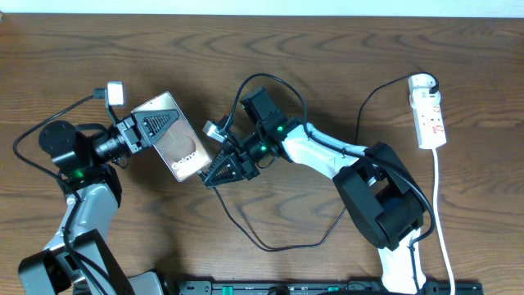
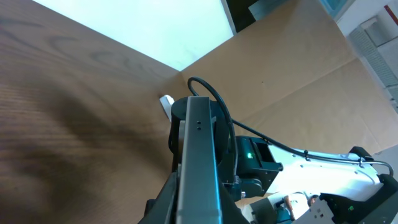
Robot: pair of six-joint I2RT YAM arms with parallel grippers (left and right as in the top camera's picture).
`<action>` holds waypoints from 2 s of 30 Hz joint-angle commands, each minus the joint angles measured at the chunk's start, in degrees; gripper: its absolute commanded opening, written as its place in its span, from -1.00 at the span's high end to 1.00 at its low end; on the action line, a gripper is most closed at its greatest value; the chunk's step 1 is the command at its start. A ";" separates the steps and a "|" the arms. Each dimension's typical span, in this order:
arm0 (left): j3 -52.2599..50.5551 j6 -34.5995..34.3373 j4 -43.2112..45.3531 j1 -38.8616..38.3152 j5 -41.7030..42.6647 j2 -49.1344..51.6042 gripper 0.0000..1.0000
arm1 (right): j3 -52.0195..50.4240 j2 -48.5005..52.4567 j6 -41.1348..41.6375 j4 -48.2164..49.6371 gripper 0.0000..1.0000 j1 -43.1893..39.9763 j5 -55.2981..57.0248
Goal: Plug charger to phone and switch on socket
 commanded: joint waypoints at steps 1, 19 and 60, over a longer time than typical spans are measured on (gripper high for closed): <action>0.11 -0.92 0.48 -0.13 1.16 -0.66 0.85 | -0.11 0.42 0.13 0.17 0.85 0.15 -0.52; 0.11 -0.92 0.52 0.74 -0.68 -0.66 0.85 | -0.11 0.42 2.43 0.09 0.88 0.94 1.31; 0.11 -3.72 0.48 11.08 2.01 -0.66 0.85 | 0.79 0.35 34.12 -38.88 0.98 -2.47 84.15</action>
